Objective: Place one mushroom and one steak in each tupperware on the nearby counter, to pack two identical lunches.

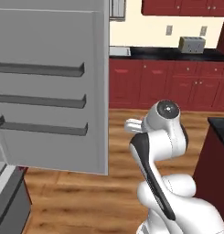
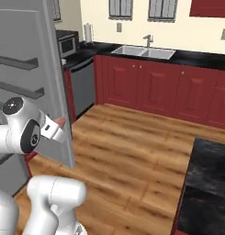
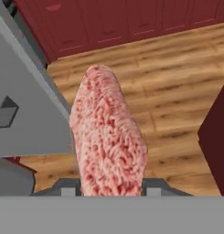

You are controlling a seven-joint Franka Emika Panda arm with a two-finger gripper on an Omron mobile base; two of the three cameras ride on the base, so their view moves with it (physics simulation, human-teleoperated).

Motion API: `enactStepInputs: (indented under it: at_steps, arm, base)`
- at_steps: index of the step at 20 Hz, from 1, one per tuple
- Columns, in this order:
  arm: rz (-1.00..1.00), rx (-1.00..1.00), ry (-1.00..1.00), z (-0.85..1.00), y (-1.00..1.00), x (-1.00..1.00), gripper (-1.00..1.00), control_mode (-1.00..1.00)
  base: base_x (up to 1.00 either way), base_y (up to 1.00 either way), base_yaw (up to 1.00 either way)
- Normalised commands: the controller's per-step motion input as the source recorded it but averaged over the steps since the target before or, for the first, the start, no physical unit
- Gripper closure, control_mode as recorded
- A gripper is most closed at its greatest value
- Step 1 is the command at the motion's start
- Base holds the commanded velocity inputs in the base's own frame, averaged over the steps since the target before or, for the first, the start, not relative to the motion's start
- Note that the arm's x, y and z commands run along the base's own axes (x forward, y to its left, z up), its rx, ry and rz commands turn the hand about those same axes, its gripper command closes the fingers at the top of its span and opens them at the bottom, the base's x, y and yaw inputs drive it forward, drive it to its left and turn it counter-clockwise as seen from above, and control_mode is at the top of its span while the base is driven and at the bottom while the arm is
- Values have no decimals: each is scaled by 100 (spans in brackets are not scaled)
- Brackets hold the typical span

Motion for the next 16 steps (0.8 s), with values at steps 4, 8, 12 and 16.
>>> enactStepInputs:
  at_steps: [4,8,12,16]
  arm:
    - [0,0,0,0,0,0,100,100]
    - [0,0,0,0,0,0,100,100]
    - [0,0,0,0,0,0,100,100]
    - [0,0,0,0,0,0,100,100]
  base:
    - [100,-91,-29]
    - [100,-92,-30]
    - [100,-31,-28]
    - [100,0,-19]
